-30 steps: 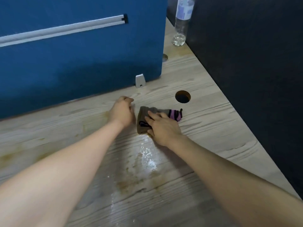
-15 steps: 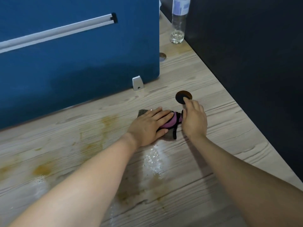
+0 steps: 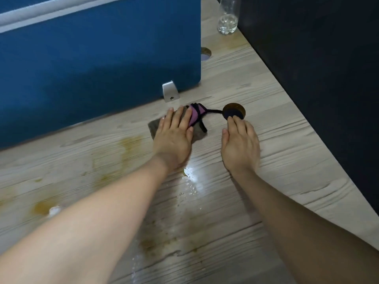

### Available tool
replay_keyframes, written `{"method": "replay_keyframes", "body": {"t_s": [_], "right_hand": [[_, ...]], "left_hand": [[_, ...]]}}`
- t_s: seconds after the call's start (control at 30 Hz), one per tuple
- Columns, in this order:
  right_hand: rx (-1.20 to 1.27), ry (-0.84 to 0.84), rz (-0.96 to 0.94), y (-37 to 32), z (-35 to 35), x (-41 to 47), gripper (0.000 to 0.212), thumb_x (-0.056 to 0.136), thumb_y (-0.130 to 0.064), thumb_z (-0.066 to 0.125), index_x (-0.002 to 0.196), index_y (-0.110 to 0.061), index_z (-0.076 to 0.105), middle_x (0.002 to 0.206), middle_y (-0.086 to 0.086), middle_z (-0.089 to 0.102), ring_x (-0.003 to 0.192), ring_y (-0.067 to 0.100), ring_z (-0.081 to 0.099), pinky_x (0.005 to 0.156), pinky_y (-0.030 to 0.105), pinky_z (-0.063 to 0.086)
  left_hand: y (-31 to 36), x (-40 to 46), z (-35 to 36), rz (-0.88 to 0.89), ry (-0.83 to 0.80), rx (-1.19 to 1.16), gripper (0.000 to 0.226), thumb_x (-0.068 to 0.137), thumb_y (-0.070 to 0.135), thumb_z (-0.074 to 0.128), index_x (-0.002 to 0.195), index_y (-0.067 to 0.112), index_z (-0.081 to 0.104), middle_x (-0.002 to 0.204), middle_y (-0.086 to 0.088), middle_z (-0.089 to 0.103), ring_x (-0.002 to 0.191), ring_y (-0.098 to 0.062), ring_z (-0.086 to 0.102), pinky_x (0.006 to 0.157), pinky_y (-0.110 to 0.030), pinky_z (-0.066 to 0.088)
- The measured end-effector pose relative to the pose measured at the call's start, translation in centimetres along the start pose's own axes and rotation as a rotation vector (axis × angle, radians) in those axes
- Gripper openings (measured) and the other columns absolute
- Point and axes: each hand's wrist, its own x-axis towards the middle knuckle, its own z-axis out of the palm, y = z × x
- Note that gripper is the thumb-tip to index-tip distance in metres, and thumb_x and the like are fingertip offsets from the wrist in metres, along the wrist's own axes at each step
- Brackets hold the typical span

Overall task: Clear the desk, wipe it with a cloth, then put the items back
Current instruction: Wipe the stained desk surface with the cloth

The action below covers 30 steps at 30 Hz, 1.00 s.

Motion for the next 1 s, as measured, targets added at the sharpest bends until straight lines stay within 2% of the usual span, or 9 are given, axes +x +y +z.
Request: {"method": "replay_keyframes", "body": {"t_s": [0.1, 0.2, 0.4, 0.53, 0.63, 0.73, 0.77, 0.87, 1.0], "right_hand": [[0.017, -0.001, 0.002, 0.1, 0.1, -0.1, 0.046, 0.100, -0.027, 0.029, 0.141, -0.010, 0.042, 0.144, 0.006, 0.044, 0.131, 0.024, 0.037, 0.109, 0.037, 0.030], [0.010, 0.015, 0.006, 0.1, 0.0, -0.1, 0.048, 0.099, -0.027, 0.027, 0.140, -0.009, 0.043, 0.142, 0.006, 0.046, 0.130, 0.025, 0.038, 0.108, 0.038, 0.031], [-0.017, 0.030, 0.022, 0.0, 0.2, -0.1, 0.057, 0.096, -0.035, 0.016, 0.138, -0.010, 0.045, 0.140, 0.007, 0.049, 0.128, 0.026, 0.042, 0.107, 0.040, 0.036], [-0.024, 0.035, 0.023, 0.0, 0.2, -0.1, 0.056, 0.096, -0.034, 0.016, 0.139, -0.011, 0.045, 0.141, 0.006, 0.048, 0.129, 0.025, 0.041, 0.107, 0.040, 0.036], [-0.029, 0.042, 0.012, 0.1, 0.3, -0.1, 0.054, 0.097, -0.033, 0.020, 0.137, -0.011, 0.047, 0.139, 0.007, 0.049, 0.126, 0.026, 0.042, 0.105, 0.041, 0.037], [-0.030, 0.053, 0.013, -0.1, 0.2, -0.2, 0.051, 0.097, -0.033, 0.023, 0.137, -0.012, 0.047, 0.138, 0.007, 0.050, 0.126, 0.025, 0.042, 0.104, 0.040, 0.037], [-0.030, 0.058, 0.006, 0.0, 0.2, -0.2, 0.049, 0.098, -0.032, 0.025, 0.137, -0.012, 0.047, 0.138, 0.006, 0.050, 0.126, 0.025, 0.041, 0.104, 0.040, 0.037], [-0.020, 0.057, 0.008, 0.1, 0.2, -0.1, 0.043, 0.101, -0.029, 0.032, 0.138, -0.012, 0.046, 0.139, 0.007, 0.049, 0.128, 0.026, 0.039, 0.106, 0.040, 0.035], [-0.029, 0.085, -0.001, 0.1, 0.2, -0.3, 0.045, 0.100, -0.030, 0.030, 0.136, -0.011, 0.049, 0.136, 0.009, 0.051, 0.125, 0.028, 0.041, 0.103, 0.042, 0.038]], "left_hand": [[2.6, -2.0, 0.6, 0.088, -0.019, -0.013, 0.051, 0.102, 0.039, 0.011, 0.149, 0.032, -0.008, 0.158, 0.008, -0.006, 0.144, -0.014, -0.014, 0.114, -0.030, -0.013], [1.3, -1.6, 0.6, 0.167, -0.059, -0.015, 0.051, 0.101, 0.043, 0.014, 0.148, 0.036, -0.006, 0.158, 0.011, -0.003, 0.145, -0.012, -0.011, 0.113, -0.028, -0.010], [-4.8, 0.9, -0.5, -0.176, 0.025, -0.019, 0.052, 0.101, 0.042, 0.019, 0.150, 0.031, 0.007, 0.158, 0.005, 0.008, 0.145, -0.018, 0.003, 0.117, -0.033, 0.001], [-2.2, 0.2, -0.1, -0.326, 0.061, -0.069, 0.053, 0.101, 0.037, 0.018, 0.151, 0.024, 0.004, 0.159, 0.001, 0.003, 0.146, -0.021, -0.002, 0.116, -0.034, -0.005], [0.7, -1.7, 0.7, -0.173, 0.069, -0.076, 0.053, 0.101, 0.038, 0.016, 0.151, 0.027, 0.000, 0.159, 0.004, 0.000, 0.146, -0.018, -0.006, 0.115, -0.031, -0.010], [-2.2, -1.9, 0.0, -0.026, -0.013, -0.055, 0.052, 0.101, 0.043, 0.015, 0.150, 0.033, -0.001, 0.159, 0.008, 0.000, 0.145, -0.014, -0.006, 0.116, -0.029, -0.007], [-4.1, -1.9, -0.4, -0.061, -0.005, -0.041, 0.053, 0.100, 0.045, 0.016, 0.150, 0.034, 0.001, 0.159, 0.008, 0.002, 0.146, -0.014, -0.004, 0.117, -0.031, -0.003], [-9.5, -2.6, -1.4, -0.340, 0.054, -0.037, 0.054, 0.100, 0.043, 0.020, 0.151, 0.029, 0.008, 0.158, 0.003, 0.008, 0.146, -0.019, 0.002, 0.119, -0.035, 0.003], [-8.5, -2.4, -0.8, -0.551, 0.110, -0.058, 0.055, 0.101, 0.035, 0.020, 0.151, 0.022, 0.004, 0.159, -0.002, 0.004, 0.145, -0.022, -0.002, 0.118, -0.037, -0.001]]}}
